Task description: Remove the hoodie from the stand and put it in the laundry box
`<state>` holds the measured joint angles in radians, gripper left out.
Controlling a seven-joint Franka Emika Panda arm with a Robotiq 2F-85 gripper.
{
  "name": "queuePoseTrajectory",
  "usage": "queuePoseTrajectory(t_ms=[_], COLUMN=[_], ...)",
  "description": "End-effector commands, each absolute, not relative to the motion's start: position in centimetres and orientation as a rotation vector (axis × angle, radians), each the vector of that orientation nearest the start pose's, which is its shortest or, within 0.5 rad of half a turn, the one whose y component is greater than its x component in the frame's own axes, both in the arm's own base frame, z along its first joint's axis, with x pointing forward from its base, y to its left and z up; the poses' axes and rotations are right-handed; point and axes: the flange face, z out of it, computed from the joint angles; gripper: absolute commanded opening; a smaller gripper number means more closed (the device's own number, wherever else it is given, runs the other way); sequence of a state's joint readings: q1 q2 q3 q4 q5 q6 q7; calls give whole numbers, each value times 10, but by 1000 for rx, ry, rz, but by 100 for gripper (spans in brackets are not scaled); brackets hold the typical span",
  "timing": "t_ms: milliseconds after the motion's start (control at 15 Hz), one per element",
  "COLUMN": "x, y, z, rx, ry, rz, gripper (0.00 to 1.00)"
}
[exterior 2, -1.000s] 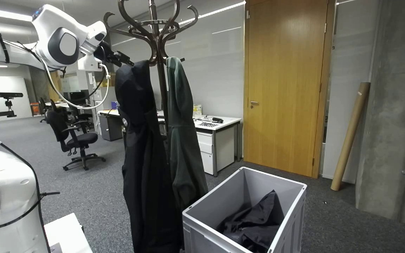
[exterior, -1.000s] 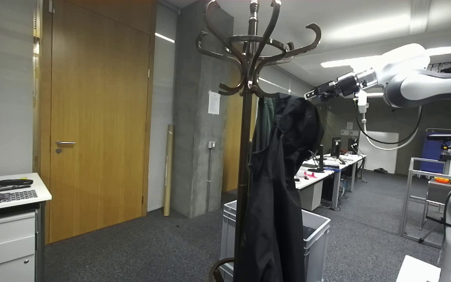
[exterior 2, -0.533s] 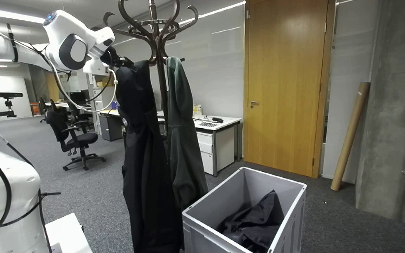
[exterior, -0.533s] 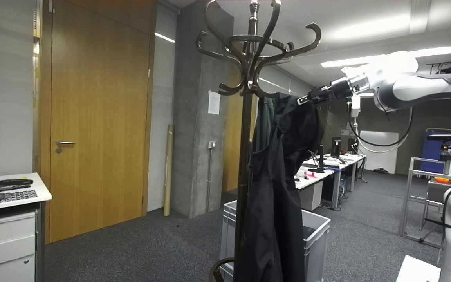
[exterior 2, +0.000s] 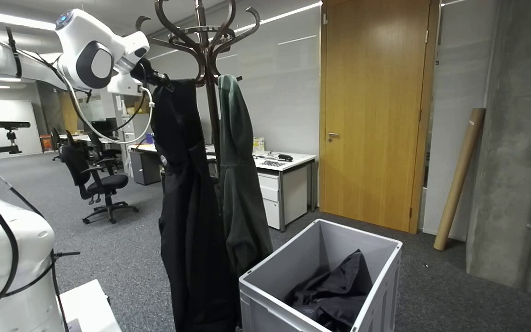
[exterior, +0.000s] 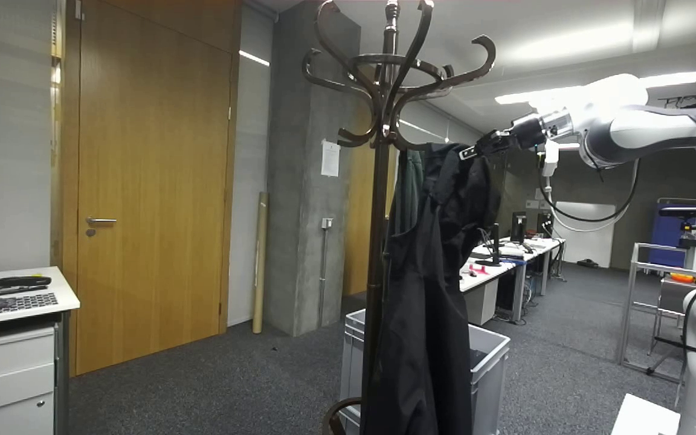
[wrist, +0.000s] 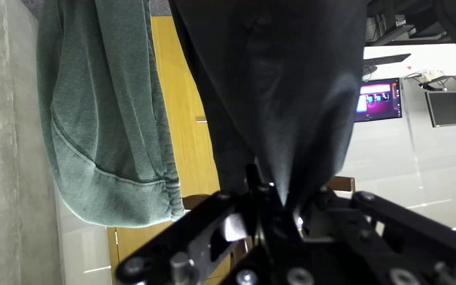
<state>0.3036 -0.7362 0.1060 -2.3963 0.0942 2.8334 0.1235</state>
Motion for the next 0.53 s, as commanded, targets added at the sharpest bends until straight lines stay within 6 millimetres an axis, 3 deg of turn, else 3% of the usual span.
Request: queuePoseTrajectory(t_ms=[0, 467], x=[326, 303], y=[160, 158], z=[739, 752], rx=[-2364, -2512], ry=[-304, -240], rz=[-1576, -1572], gripper=[0, 1])
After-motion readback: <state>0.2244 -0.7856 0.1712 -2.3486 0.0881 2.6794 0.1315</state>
